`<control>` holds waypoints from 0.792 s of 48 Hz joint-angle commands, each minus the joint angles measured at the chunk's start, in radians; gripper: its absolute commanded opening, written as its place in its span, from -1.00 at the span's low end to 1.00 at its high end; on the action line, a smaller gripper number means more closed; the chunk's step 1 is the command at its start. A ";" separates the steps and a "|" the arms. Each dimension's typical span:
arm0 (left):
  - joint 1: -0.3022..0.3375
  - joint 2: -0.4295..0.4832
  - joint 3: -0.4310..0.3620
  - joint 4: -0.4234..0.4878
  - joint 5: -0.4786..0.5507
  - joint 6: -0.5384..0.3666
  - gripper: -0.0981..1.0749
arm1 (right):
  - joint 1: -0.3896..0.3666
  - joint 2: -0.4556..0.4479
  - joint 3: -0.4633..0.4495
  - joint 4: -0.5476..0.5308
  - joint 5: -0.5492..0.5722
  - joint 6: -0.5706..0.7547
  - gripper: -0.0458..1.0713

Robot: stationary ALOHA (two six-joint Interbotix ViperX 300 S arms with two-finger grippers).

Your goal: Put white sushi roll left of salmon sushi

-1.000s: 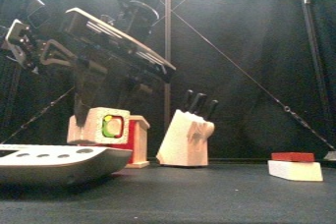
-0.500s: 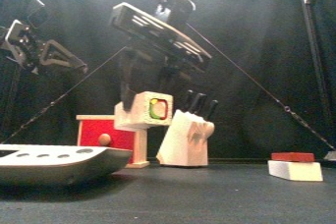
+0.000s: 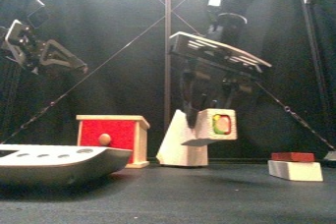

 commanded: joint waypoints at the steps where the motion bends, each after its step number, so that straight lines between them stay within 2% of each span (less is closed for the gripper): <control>1: 0.003 0.002 -0.011 0.000 -0.005 0.000 0.18 | 0.009 -0.066 0.032 -0.015 -0.003 0.044 0.12; 11: 0.003 0.002 -0.011 0.002 -0.003 0.000 0.18 | 0.009 -0.077 0.098 -0.025 -0.018 0.144 0.13; 25: 0.003 0.002 -0.011 0.000 0.008 0.000 0.18 | 0.012 -0.069 0.118 -0.049 -0.021 0.190 0.16; 38: 0.003 0.002 -0.011 0.000 0.011 0.000 0.18 | 0.006 -0.044 0.115 -0.051 -0.021 0.192 0.44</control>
